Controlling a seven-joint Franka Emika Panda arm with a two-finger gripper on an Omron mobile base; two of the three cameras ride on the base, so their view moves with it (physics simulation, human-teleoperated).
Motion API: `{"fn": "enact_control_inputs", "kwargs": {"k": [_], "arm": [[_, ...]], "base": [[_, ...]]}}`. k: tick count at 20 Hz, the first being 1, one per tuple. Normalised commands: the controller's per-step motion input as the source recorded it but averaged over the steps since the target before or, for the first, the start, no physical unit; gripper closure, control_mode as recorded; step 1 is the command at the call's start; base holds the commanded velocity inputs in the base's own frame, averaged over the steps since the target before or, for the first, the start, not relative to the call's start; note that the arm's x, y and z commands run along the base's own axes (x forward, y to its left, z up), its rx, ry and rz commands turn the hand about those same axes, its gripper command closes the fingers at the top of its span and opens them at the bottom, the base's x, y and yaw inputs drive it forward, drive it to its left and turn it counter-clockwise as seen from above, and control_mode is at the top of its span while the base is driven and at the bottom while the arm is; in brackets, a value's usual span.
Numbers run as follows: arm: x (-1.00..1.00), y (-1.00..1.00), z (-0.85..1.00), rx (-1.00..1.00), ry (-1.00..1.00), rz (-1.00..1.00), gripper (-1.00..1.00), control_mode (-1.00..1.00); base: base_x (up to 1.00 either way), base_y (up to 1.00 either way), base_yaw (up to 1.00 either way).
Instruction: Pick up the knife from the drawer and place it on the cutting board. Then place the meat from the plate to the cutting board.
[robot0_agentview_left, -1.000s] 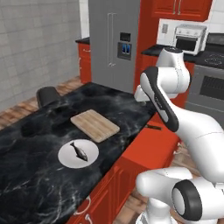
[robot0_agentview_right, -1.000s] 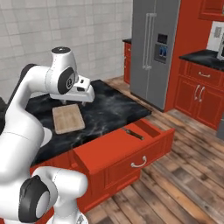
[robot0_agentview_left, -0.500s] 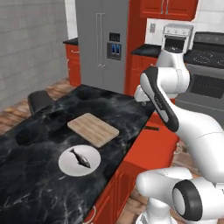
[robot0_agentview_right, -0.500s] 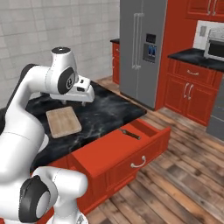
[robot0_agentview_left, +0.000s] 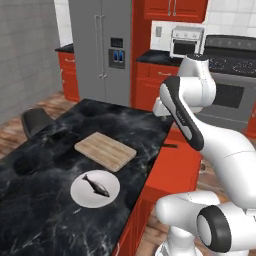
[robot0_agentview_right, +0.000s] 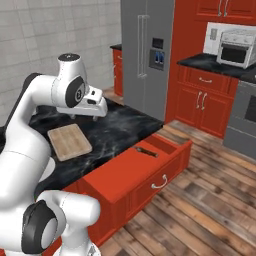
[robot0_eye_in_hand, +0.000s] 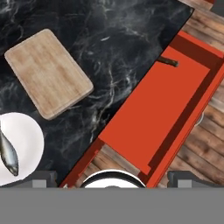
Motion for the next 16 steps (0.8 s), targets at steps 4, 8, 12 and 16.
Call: {"fn": "enact_control_inputs", "kwargs": {"k": [4,8,12,16], "arm": [[0.0,0.0,0.0,0.0,0.0,0.0,-1.0,1.0],[0.0,0.0,0.0,0.0,0.0,0.0,-1.0,1.0],[0.0,0.0,0.0,0.0,0.0,0.0,-1.0,1.0],[0.0,0.0,0.0,0.0,0.0,0.0,-1.0,1.0]], "base": [[0.01,0.49,-0.2],[0.04,0.26,-0.13],[0.01,0.03,-0.02],[0.0,0.0,0.0]]}}
